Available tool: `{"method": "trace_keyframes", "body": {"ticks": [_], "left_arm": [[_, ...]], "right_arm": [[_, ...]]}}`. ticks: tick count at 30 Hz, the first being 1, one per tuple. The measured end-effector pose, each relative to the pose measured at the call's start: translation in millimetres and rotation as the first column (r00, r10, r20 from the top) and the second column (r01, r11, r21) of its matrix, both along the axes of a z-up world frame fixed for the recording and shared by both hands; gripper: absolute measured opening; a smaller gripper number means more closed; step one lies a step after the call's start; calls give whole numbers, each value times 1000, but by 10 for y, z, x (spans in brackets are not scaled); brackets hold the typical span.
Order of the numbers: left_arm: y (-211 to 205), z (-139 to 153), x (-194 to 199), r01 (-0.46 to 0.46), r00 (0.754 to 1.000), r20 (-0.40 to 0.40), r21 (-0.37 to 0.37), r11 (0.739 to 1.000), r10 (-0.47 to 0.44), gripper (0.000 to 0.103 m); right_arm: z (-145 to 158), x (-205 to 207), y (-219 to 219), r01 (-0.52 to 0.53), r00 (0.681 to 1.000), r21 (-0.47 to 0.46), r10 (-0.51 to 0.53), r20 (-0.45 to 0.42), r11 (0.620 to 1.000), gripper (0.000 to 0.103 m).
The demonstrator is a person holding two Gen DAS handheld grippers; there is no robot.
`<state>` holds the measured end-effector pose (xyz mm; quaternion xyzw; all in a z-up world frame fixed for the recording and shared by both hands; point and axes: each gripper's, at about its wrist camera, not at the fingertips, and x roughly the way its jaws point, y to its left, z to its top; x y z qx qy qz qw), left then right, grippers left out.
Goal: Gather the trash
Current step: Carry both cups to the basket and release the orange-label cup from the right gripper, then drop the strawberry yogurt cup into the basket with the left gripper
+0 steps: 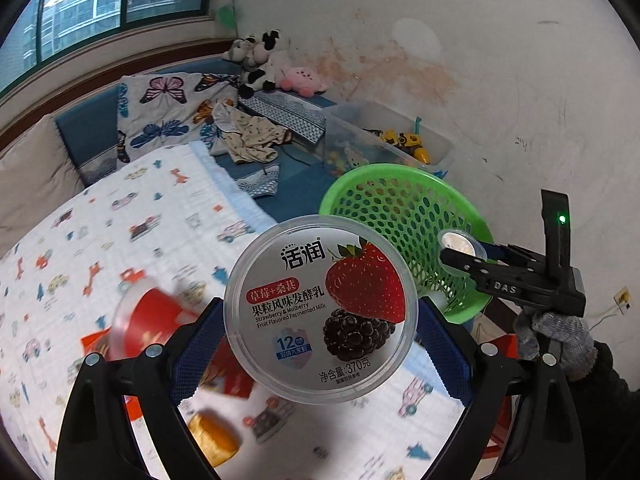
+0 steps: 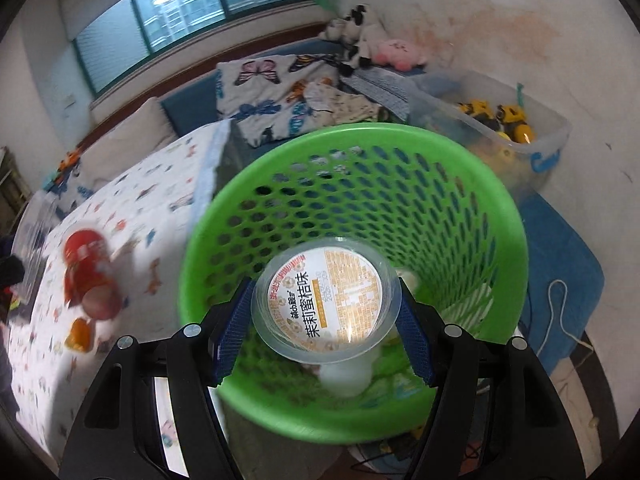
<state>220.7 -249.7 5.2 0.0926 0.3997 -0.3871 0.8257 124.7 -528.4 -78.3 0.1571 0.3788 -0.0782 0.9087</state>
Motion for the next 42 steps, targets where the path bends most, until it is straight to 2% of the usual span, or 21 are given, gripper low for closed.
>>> {"method": "trace_keyframes", "body": {"ticks": [11,17,24,31,42], "left_arm": [[-618,-184,78,56,998,-33,36,998,-55,90],[-924,-338,106,82,995,-55,65,994,-79,90],[-1226,-475,155,93,993,-80,95,991,-86,90],[-1384,-537,174,100,992,-90,99,990,-92,90],[-1401,-511,105,105,992,-85,85,991,-98,94]], "right_arm": [[-59,68,-263,33,999,19,-33,-4,999,71],[11,-127,-285,35,999,36,-36,26,999,74],[152,-344,-259,38,997,16,-39,68,999,75],[239,-502,-289,44,994,5,-45,95,999,76],[193,-569,-252,45,995,15,-46,93,999,76]]}}
